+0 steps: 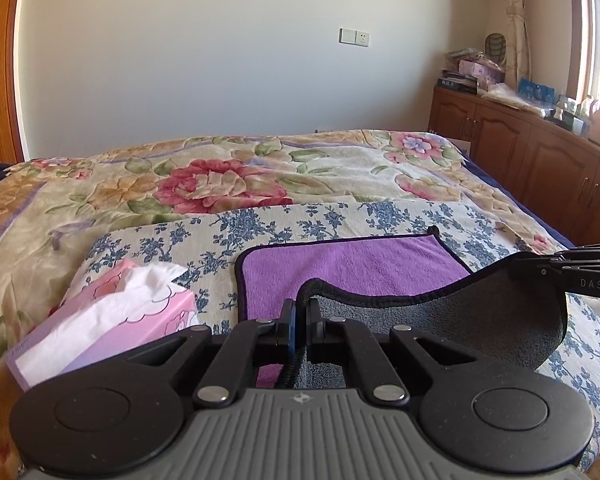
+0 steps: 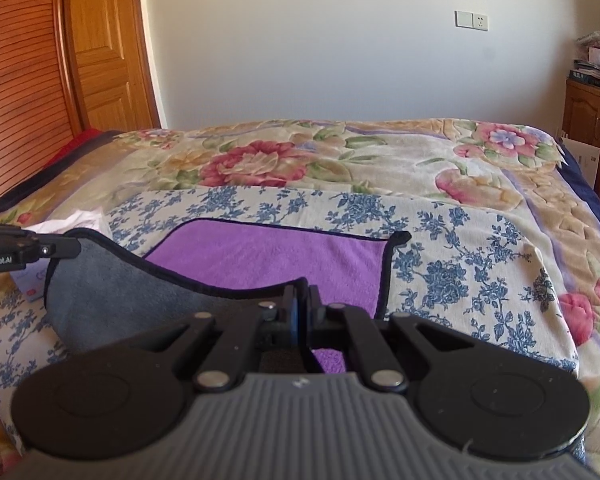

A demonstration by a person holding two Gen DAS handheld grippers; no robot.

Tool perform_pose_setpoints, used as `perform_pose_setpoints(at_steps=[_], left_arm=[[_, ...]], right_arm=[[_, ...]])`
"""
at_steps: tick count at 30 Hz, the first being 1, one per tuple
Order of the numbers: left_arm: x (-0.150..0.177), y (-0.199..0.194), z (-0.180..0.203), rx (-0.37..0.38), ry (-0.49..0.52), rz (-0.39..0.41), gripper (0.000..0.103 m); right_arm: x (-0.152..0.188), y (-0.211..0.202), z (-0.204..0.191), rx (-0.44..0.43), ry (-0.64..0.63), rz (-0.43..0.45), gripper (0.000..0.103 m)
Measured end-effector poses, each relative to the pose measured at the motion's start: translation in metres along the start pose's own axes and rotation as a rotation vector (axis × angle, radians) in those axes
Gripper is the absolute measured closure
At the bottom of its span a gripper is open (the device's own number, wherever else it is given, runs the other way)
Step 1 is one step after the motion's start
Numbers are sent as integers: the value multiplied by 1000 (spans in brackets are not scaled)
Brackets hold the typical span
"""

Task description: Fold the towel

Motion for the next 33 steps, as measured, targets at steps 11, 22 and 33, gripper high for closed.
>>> perform_pose_setpoints(at_steps=[11, 22, 33], left_arm=[[-13, 12, 3, -22, 9, 28, 98], [-19, 24, 5, -22, 19, 46, 98], [-35, 36, 7, -33, 18, 82, 98]], right_arm=[[-10, 9, 6, 1, -14, 14, 98], [-19, 23, 11, -1, -34, 4, 98], [-35, 30, 21, 15, -55, 26, 98]])
Point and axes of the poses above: each gripper's, at about its wrist camera, not at the fingertips, and y roughly the way its jaws point, z to its right, x to its underside, the point moved 1 cm from there along y, roughly the way its jaws point, and after that the axes turned 14 degrees about -x, right-handed, at the moved point
